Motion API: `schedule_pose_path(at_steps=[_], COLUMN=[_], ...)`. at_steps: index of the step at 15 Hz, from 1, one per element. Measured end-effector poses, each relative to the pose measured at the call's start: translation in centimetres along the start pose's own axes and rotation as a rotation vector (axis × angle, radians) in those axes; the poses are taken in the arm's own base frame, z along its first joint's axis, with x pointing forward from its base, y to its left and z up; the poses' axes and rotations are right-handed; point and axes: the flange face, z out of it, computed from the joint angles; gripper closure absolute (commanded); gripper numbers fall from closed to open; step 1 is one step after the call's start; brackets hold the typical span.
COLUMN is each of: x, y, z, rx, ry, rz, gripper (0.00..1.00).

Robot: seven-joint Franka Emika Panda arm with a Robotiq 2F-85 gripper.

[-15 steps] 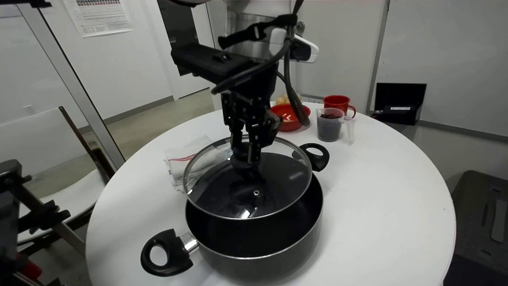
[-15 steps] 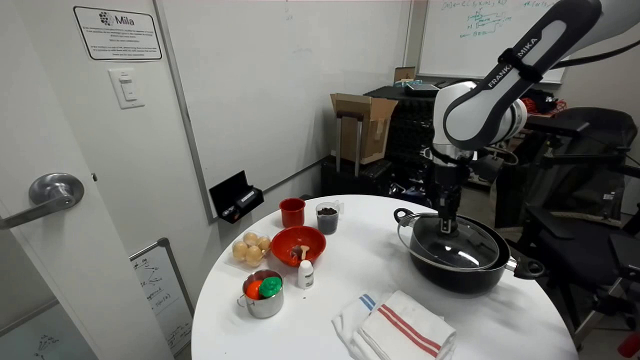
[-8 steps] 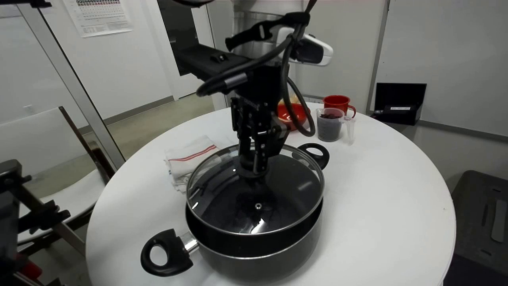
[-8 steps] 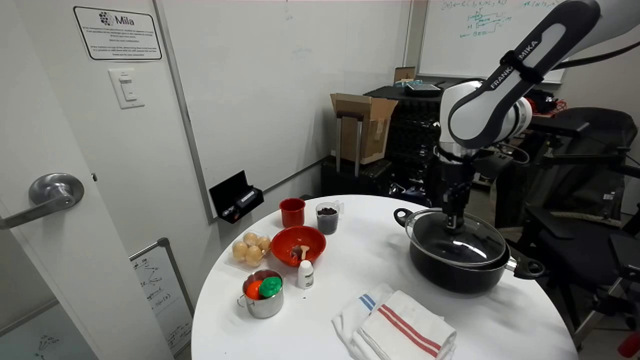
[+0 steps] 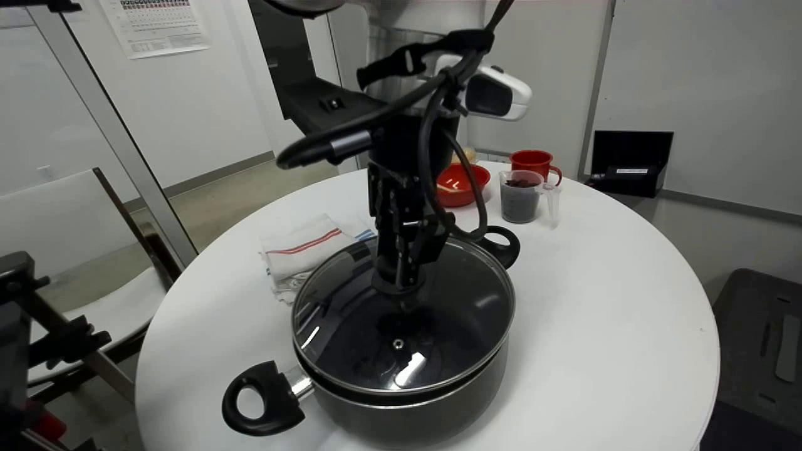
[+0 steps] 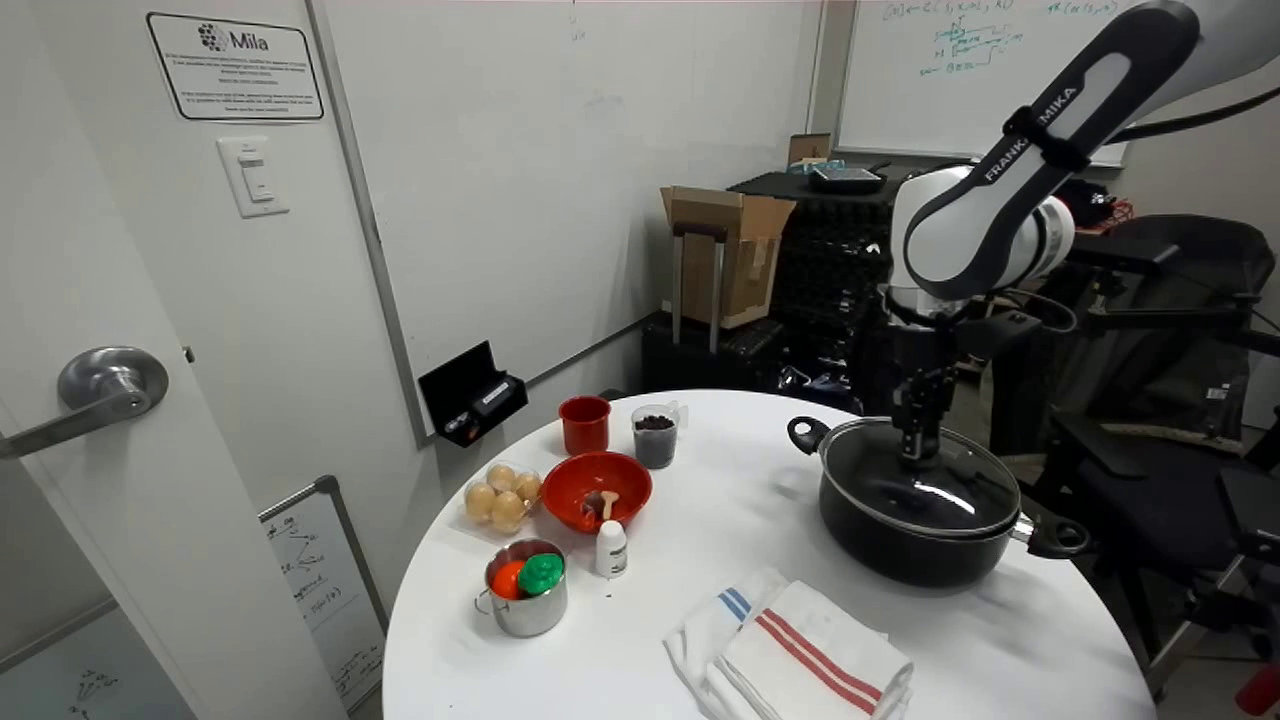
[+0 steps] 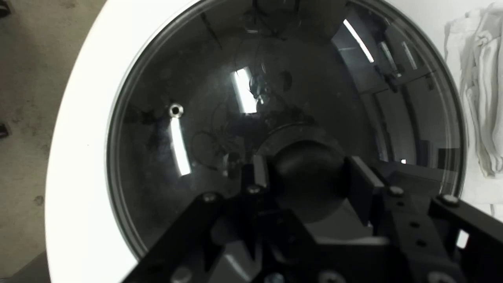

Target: Put the glass lid on the black pot.

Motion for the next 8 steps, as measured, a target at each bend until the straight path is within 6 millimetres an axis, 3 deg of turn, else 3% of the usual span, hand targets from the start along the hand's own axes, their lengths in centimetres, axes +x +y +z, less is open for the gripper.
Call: schedule_pose_path(at_steps=[8], x=[-0.84], y=[1.00], z=[0.69], rx=[0.038], ry=[0.006], rz=[0.065], gripper=[0.75])
